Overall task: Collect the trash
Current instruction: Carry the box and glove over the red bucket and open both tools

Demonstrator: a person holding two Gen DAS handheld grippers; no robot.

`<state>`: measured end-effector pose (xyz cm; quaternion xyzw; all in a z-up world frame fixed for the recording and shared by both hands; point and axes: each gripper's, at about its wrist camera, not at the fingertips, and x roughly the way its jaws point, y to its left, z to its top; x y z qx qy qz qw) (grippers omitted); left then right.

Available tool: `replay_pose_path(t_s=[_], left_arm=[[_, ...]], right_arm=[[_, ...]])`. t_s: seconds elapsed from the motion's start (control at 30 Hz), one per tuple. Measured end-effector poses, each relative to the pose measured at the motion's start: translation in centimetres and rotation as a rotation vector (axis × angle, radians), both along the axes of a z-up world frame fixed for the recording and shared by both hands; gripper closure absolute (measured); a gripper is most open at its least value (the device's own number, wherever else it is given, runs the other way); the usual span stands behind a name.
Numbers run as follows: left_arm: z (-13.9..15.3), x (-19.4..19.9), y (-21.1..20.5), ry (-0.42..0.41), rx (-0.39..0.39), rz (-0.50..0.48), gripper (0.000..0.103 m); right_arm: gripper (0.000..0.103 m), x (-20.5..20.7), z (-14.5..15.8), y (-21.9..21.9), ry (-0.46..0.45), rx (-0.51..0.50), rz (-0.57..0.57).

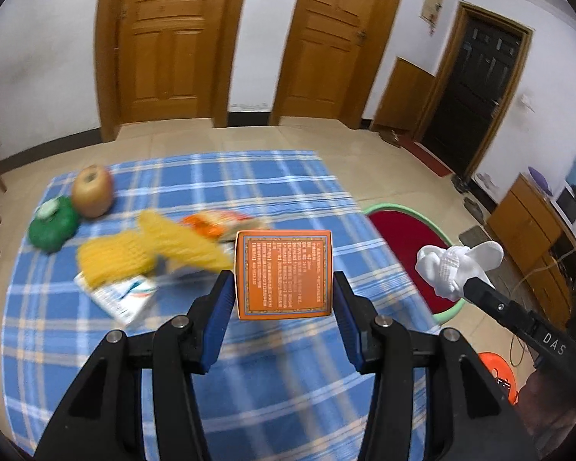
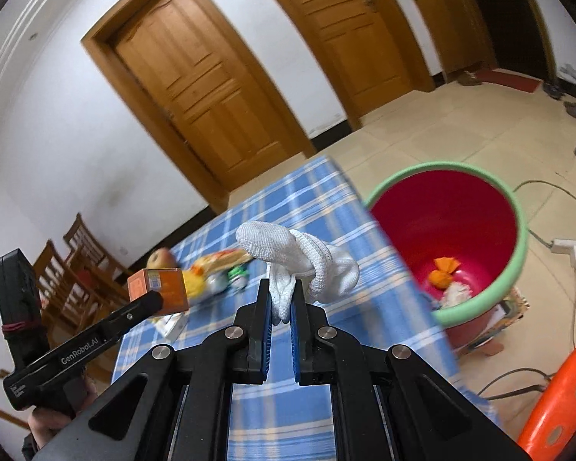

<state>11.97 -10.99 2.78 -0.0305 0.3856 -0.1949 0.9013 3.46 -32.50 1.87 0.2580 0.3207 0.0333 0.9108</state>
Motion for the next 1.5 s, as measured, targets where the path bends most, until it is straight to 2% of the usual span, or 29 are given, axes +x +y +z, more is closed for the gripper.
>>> replay_pose_path(t_s=[0.23, 0.47, 0.67, 0.8, 0.9, 1.2, 1.37, 1.5], left_arm=[[-0.2, 2.2, -6.4, 0.001, 0.025, -0.088, 0.052], [-1.7, 4.4, -12.0, 0.023, 0.046, -0.163, 0.052], [-3.2, 6.4, -15.6, 0.029, 0.087, -0.198, 0.052], [-3.9, 6.8, -17.2, 0.032, 0.099, -0.228, 0.052], [-4.4, 6.9, -18.2, 0.037, 0.110, -0.245, 0.052], [-6.1, 7.3, -20.7, 0.076, 0.116, -0.296, 0.051], [-5.8, 6.8, -20.7, 0.062, 0.113, -0.283, 0.037], [-5.3, 6.4, -19.9, 0.066, 0.099, -0.265, 0.036]], right_arm=[[0.095, 0.9, -1.5, -4.9, 0.026, 0.026, -0.096], [0.094, 2.8, -4.1, -8.6, 0.082, 0.055, -0.161], [0.090, 4.1, -5.3, -10.3, 0.097, 0.021, -0.215], [0.082, 4.6, -6.3, -11.6, 0.118, 0.053, -0.234], [0.080, 4.5, -6.7, -12.4, 0.116, 0.067, -0.252], [0.074, 2.2, -5.7, -13.2, 0.095, 0.015, -0.361], [0.069, 1.3, -5.4, -13.6, 0.078, 0.026, -0.379], [0.069, 1.1, -5.3, -13.2, 0.073, 0.025, -0.361]])
